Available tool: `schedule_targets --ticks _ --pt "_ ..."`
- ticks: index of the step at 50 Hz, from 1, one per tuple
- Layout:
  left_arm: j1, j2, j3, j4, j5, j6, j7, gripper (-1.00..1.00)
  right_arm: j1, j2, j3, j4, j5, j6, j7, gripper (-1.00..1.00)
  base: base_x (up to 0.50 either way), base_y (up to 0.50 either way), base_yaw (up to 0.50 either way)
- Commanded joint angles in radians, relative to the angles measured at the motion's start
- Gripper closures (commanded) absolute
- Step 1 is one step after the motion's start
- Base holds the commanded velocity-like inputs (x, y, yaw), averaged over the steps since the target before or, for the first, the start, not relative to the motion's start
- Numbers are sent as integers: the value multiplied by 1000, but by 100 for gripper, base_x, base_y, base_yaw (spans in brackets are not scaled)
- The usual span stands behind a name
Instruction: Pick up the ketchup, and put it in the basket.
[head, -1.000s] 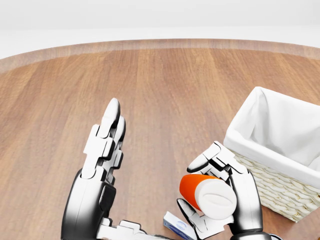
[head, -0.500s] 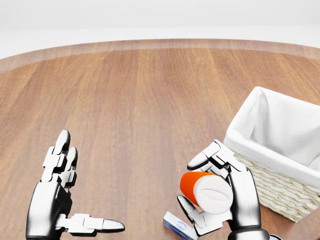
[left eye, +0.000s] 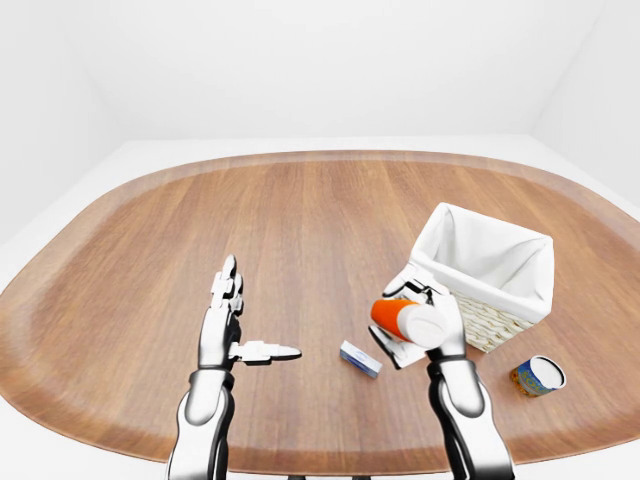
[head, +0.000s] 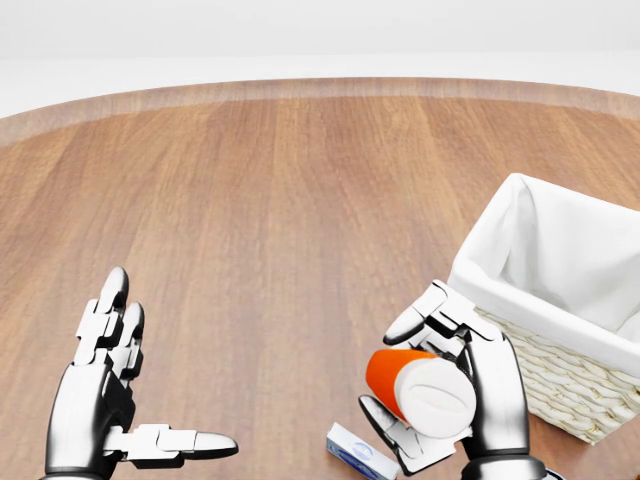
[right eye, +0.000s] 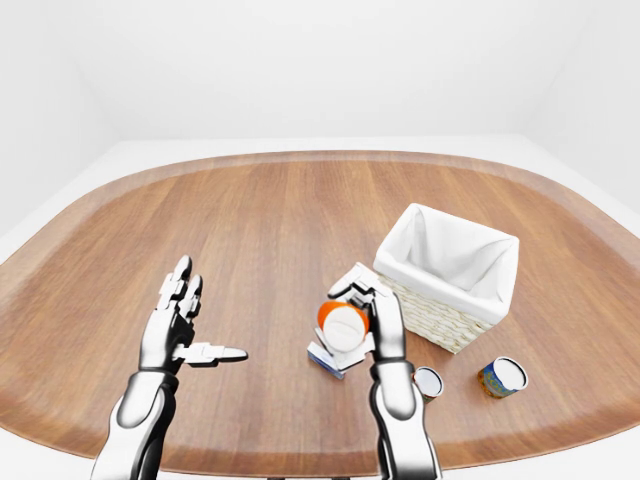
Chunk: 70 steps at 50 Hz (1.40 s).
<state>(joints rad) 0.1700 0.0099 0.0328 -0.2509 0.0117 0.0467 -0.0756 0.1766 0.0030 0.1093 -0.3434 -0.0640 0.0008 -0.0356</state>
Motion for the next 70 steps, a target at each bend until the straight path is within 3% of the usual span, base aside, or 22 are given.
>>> schedule_targets --ticks 1,3,5,6,38,47,70 --pt "-5 -1 2 14 3 0 -1 -100 -6 -4 -22 -11 -50 18 -33 100 0 0 0" --pt "-5 -1 2 14 3 -1 -1 -100 -4 -4 -25 -34 -62 41 -30 100 0 0 0" --pt "-10 -1 3 25 4 -5 0 -100 -7 -9 -32 -72 -87 84 -29 100 0 0 0" --pt "-12 0 3 28 5 -6 1 -100 -10 -11 -38 -83 -97 86 -26 100 0 0 0" --pt "-12 2 18 7 7 9 0 -100 -172 -59 -192 -319 -344 86 152 100 0 0 0" --pt "-10 1 22 -1 6 12 -1 -100 -301 -130 -262 -320 -441 86 240 100 0 0 0" --pt "-10 1 26 0 3 7 -2 -100 -549 -318 -329 -162 -681 86 434 100 0 0 0"
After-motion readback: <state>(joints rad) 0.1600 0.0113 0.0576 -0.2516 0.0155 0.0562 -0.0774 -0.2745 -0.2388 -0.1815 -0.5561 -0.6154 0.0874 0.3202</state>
